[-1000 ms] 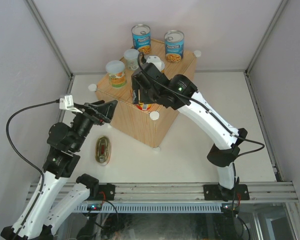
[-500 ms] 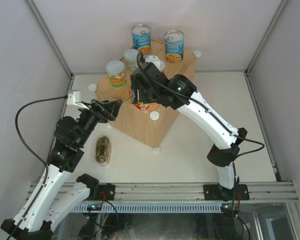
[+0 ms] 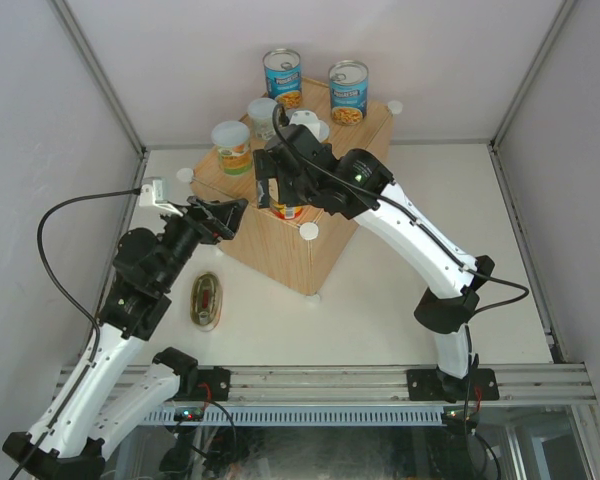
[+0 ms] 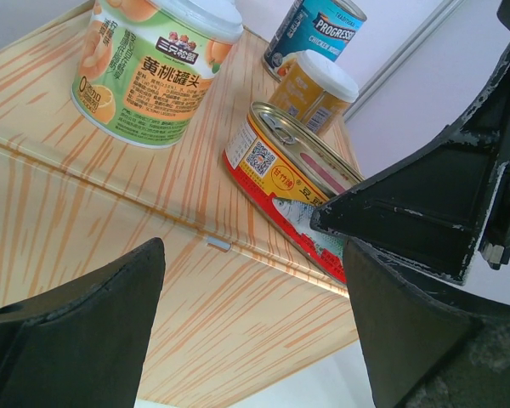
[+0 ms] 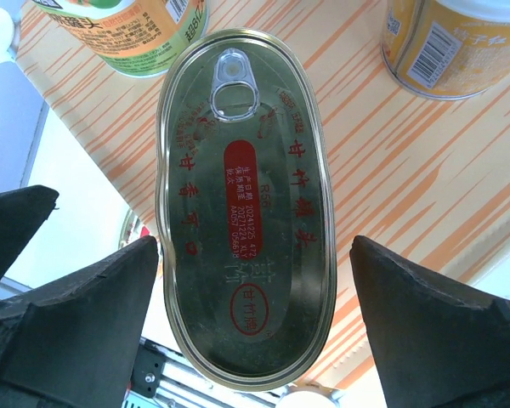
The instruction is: Place and organize the canned foods onto the counter
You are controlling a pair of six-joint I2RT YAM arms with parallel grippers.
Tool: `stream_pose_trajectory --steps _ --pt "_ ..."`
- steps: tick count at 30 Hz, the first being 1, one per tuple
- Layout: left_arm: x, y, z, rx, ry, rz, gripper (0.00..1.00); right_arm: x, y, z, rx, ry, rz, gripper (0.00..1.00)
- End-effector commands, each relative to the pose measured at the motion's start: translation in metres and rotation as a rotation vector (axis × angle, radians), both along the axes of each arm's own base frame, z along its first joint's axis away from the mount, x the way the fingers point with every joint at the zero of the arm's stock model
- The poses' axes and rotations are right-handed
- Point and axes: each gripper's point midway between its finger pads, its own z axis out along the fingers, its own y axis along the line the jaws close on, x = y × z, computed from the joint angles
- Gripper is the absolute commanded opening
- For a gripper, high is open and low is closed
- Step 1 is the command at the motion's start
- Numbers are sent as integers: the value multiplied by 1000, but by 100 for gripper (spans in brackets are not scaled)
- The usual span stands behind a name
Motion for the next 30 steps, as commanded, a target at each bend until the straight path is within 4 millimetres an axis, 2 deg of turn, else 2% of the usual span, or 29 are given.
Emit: stream_pose_trajectory --steps 1,13,19,23,26,30 --pt "-9 2 47 -34 -114 -7 88 0 -10 37 58 -96 -14 93" --pt "-5 3 49 -38 -109 10 88 -25 -20 74 99 -182 1 88" --pt "-1 2 46 -35 -97 18 86 -37 -39 97 119 -240 -21 81" --pt "1 2 44 -31 -91 22 86 -39 -52 101 116 -258 -46 71" --pt "3 1 44 -27 -90 28 84 -39 -59 99 106 -262 -64 56" --pt "5 2 41 -8 -79 47 82 -38 -67 90 100 -250 -86 30"
